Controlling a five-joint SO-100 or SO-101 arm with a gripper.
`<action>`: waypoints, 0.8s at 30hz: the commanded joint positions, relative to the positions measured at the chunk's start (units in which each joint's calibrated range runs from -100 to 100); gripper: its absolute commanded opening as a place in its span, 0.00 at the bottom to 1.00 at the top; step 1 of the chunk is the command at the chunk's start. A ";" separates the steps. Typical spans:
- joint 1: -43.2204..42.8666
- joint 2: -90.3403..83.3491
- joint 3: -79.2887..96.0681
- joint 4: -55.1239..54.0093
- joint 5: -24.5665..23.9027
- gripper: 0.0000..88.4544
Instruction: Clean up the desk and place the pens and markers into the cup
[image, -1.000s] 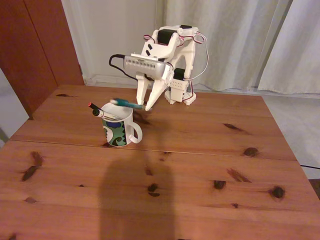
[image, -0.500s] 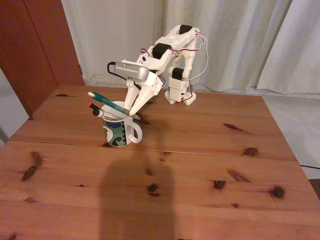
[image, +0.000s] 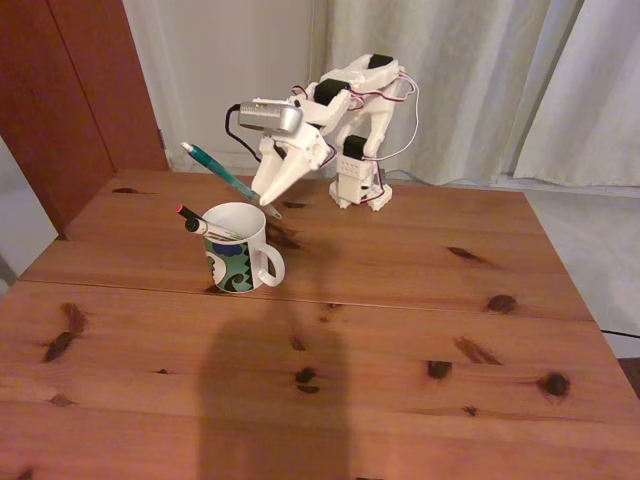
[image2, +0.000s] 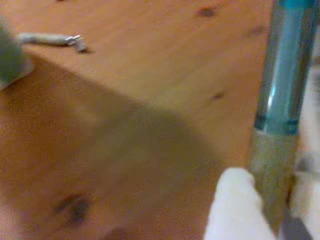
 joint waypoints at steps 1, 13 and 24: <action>1.39 -4.44 1.20 -1.75 -0.19 0.01; 7.10 -4.77 1.56 -1.84 0.28 0.01; 8.23 5.83 -4.58 -1.93 0.28 0.01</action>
